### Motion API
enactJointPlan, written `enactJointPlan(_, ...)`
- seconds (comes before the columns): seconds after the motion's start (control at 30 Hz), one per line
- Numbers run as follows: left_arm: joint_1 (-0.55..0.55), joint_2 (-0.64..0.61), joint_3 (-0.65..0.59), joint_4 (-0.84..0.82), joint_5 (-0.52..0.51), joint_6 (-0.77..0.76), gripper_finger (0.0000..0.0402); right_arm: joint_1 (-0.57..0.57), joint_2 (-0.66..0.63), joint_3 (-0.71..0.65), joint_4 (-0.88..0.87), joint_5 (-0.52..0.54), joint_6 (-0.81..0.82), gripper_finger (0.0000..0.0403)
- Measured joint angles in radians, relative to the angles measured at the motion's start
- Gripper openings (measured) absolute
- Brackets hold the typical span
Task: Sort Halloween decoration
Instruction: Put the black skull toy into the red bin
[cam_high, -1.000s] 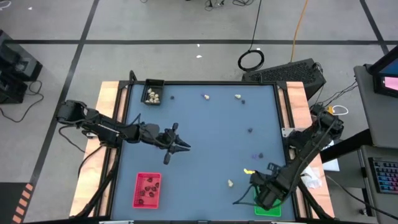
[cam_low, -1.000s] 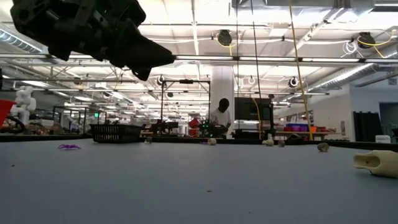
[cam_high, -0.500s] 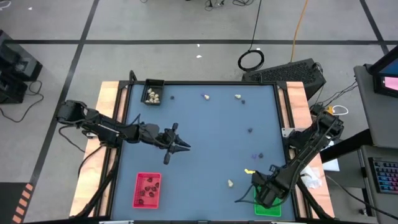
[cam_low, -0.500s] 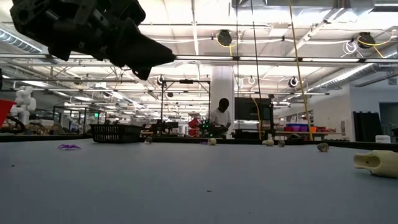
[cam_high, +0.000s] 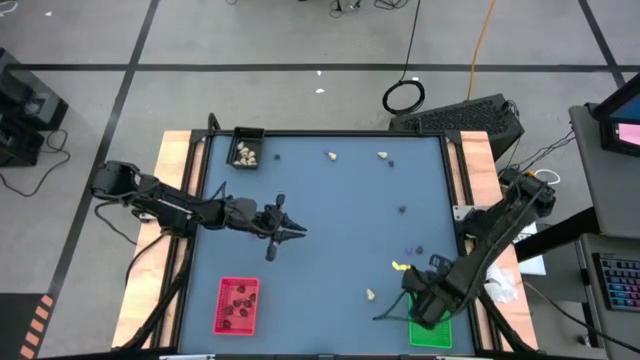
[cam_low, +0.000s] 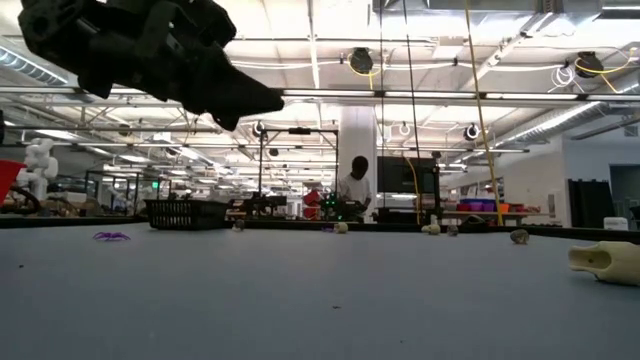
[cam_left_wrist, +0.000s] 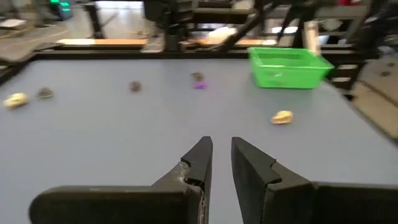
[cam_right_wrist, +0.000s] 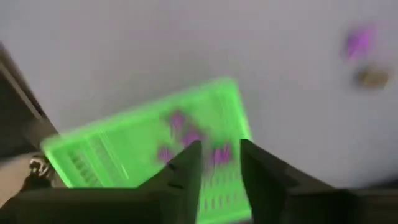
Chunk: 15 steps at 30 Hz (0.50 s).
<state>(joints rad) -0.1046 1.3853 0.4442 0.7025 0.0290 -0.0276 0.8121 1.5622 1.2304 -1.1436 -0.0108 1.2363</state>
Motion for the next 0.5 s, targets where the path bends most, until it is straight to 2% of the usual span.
enactJointPlan(0.17, 0.028, 0.0, 0.0, -0.008, -0.029, 0.007, 0.0053, -0.105, -0.082, -0.014, 0.015, 0.131, -0.162, 0.0012)
enactJointPlan(0.3, 0.033, 0.0, 0.0, -0.011, -0.029, 0.008, 0.0053, -0.222, -0.122, -0.089, 0.074, 0.153, -0.312, 0.0006)
enactJointPlan(0.5, 0.033, 0.0, 0.0, -0.016, -0.029, 0.015, 0.0053, -0.425, -0.167, -0.222, 0.254, 0.167, -0.529, 0.0001)
